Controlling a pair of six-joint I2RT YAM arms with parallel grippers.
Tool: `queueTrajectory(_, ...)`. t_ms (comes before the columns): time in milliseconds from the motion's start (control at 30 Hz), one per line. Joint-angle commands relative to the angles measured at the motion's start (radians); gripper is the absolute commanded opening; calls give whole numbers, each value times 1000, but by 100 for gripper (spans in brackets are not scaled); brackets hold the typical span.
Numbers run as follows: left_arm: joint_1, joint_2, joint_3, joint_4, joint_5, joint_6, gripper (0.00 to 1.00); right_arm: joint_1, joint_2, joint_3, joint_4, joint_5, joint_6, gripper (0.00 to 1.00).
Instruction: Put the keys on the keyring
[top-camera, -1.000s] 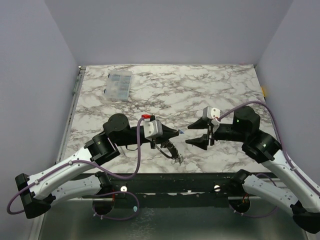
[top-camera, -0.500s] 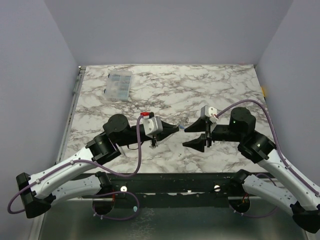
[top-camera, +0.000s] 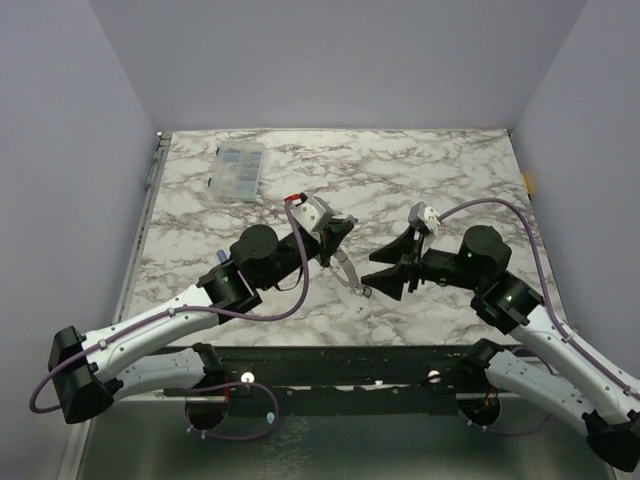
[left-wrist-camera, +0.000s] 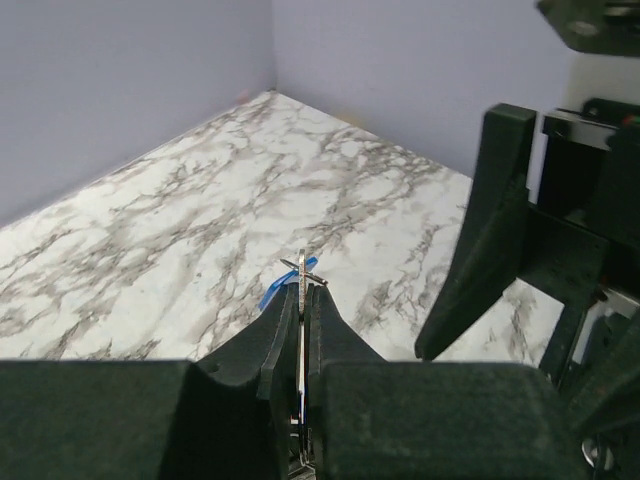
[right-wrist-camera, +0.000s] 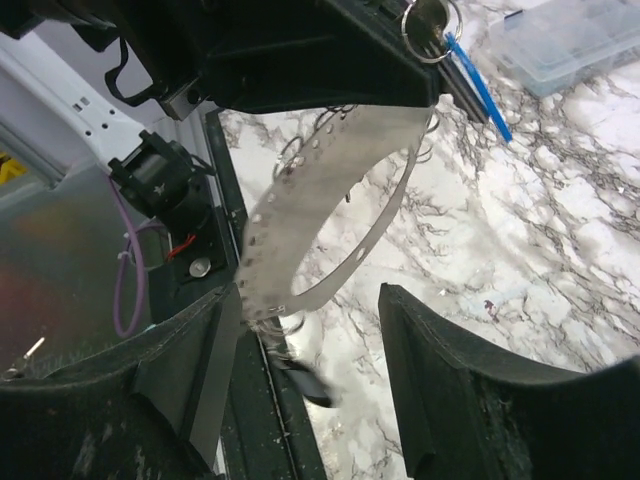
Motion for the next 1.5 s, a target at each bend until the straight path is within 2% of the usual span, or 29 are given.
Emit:
queueTrajectory(0,-3,36,32,85,-189,-103,0,5,0,-6,87,46,53,68)
queueTrajectory(333,-4,75,41,126,-212,-137,0,5,65,10,152,75,10,70)
queueTrajectory(633,-4,79,64,136,-226,-207,0,5,136,3,172,118,-139,67)
queueTrajectory(833,-4,66,73,141,-194,-247,0,5,178,4,226,113,-240,55)
queueTrajectory(933,-4,52,73,142,-189,-263,0,5,196,4,265,113,-259,45)
queueTrajectory(1133,-4,35,68,141,-180,-307,0,5,221,-5,372,92,-235,38)
queueTrajectory(1233,-5,30,66,141,-171,-321,0,5,219,-18,419,79,-217,30)
queueTrajectory(1467,-4,26,40,153,-158,-361,0,5,188,-34,502,27,-178,5)
